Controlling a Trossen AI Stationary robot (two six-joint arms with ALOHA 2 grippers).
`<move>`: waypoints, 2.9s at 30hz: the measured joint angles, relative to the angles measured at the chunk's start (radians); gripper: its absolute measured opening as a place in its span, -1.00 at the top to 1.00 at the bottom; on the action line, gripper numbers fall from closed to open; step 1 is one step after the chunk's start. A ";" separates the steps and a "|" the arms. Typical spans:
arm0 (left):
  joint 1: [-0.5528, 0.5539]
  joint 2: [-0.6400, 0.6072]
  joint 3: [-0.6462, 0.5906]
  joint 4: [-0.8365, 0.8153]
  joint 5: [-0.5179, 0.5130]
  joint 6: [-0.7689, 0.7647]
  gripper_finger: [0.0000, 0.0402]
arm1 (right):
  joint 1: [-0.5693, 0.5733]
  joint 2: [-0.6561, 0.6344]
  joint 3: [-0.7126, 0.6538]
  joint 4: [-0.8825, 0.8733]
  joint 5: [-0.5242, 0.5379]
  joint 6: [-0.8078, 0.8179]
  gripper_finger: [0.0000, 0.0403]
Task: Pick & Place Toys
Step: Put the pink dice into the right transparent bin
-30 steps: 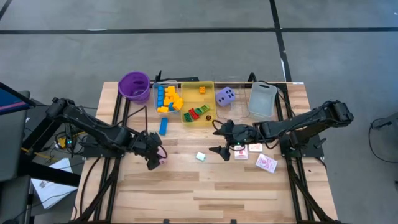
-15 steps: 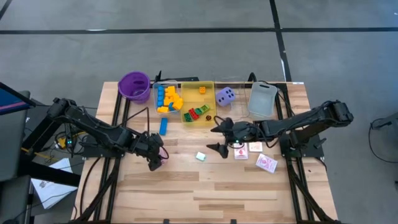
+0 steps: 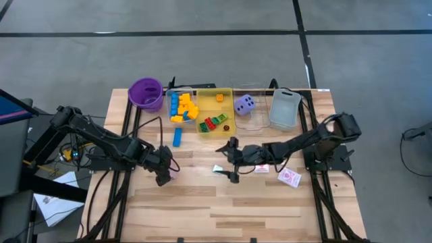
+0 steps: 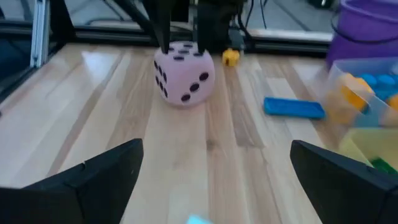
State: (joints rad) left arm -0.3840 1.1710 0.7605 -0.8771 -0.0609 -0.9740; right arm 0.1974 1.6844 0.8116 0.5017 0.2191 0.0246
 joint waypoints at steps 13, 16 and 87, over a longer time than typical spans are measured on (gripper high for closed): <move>0.007 -0.111 -0.005 0.080 -0.047 -0.022 -0.48 | 0.007 0.187 0.112 0.065 -0.016 -0.007 -0.99; 0.004 -0.127 -0.005 -0.048 -0.030 -0.080 -0.48 | 0.005 0.187 0.141 0.071 -0.013 -0.009 -0.99; -0.086 0.232 -0.009 0.286 -0.169 0.231 -0.48 | -0.040 0.645 0.594 0.024 -0.146 0.010 -0.99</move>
State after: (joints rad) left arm -0.4702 1.4033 0.7520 -0.5913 -0.2300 -0.7429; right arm 0.1576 2.3291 1.4052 0.5256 0.0735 0.0345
